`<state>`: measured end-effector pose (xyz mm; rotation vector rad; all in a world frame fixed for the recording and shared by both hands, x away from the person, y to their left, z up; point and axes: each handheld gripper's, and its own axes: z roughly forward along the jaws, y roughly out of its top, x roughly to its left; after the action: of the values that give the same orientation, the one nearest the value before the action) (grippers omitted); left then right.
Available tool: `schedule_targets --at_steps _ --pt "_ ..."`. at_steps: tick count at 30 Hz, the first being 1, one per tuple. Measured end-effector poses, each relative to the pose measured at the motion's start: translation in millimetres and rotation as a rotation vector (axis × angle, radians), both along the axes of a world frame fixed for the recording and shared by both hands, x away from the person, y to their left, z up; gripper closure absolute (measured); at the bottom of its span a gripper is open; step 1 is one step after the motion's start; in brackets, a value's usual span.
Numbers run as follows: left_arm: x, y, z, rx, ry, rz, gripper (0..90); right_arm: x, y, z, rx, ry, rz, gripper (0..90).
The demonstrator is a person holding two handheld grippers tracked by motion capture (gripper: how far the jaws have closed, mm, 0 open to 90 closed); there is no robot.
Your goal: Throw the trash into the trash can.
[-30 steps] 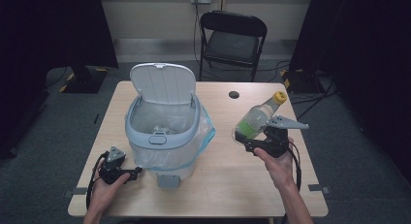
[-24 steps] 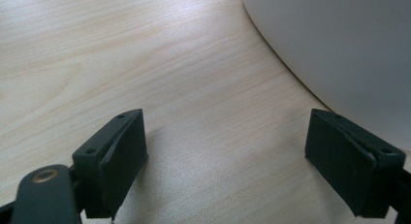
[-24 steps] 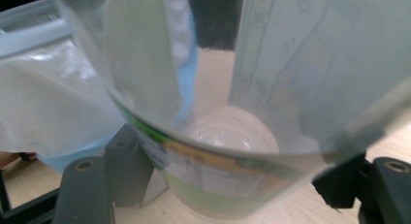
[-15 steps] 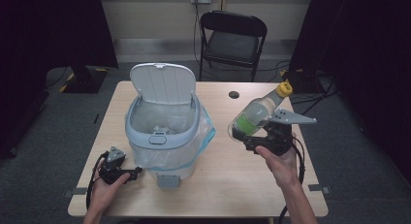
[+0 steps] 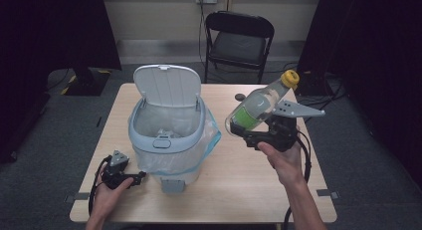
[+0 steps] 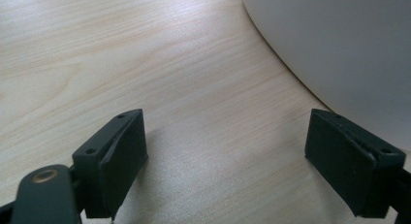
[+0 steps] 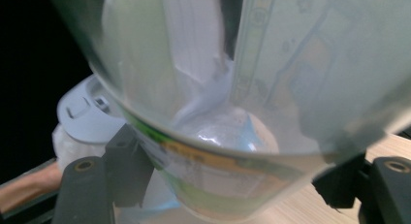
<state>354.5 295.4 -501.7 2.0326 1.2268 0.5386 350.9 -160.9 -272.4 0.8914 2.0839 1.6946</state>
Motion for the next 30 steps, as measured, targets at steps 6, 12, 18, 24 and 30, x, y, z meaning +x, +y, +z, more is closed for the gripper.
schedule_targets --at_steps 6,12,18,24,30 --pt "0.0 0.0 0.0 0.0 0.0 0.0 14.4 -1.8 9.5 12.0 0.011 -0.025 0.035 27.9" --pt "0.0 0.1 0.0 0.001 0.0 0.0 14.4 -0.1 20.0 23.9 0.034 -0.036 0.074 27.8" --pt "0.0 0.0 0.0 0.0 0.0 0.0 14.4 0.9 35.6 32.7 0.04 -0.047 0.111 27.9" --pt "0.0 0.1 0.0 0.001 0.0 0.0 14.4 3.3 52.4 39.4 0.036 -0.057 0.149 27.9" --pt "0.0 0.0 0.0 0.0 0.0 0.0 14.4 12.2 75.5 40.1 0.034 -0.042 0.2 27.8"
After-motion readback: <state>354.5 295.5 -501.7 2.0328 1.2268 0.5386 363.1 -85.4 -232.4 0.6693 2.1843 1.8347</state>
